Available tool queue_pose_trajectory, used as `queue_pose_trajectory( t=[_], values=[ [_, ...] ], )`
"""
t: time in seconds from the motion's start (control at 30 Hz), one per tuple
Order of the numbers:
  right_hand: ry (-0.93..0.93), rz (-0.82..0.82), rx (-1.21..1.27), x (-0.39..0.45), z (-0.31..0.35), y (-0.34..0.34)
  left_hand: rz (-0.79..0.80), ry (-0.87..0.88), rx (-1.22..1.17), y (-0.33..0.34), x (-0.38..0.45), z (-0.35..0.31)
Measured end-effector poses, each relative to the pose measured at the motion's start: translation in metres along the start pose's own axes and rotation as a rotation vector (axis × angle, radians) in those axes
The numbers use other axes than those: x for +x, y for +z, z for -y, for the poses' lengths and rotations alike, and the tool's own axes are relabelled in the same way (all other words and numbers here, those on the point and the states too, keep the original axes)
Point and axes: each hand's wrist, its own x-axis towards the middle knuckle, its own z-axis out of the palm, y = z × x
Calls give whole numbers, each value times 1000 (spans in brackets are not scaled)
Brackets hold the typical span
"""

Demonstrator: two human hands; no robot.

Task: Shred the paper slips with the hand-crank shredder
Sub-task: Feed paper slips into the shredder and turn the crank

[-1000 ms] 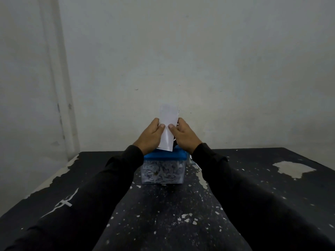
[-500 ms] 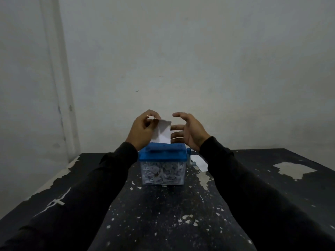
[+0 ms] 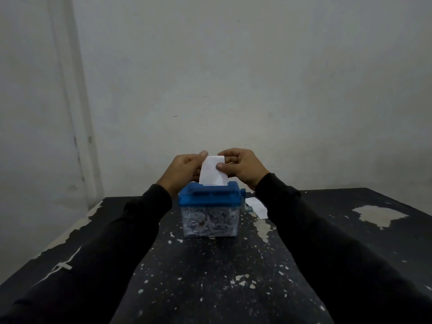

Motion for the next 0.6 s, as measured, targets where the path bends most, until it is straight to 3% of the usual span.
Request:
queue_pose_trajectory(
  t=[0.17, 0.37, 0.6],
  values=[
    [-22, -28, 18, 3, -1, 10, -59, 101, 58, 3, 1, 5],
    [-11, -28, -40, 4, -3, 11, 18, 41, 34, 0, -3, 3],
    [-6, -48, -35, 4, -2, 17, 33, 110, 122, -6, 3, 3]
  ],
)
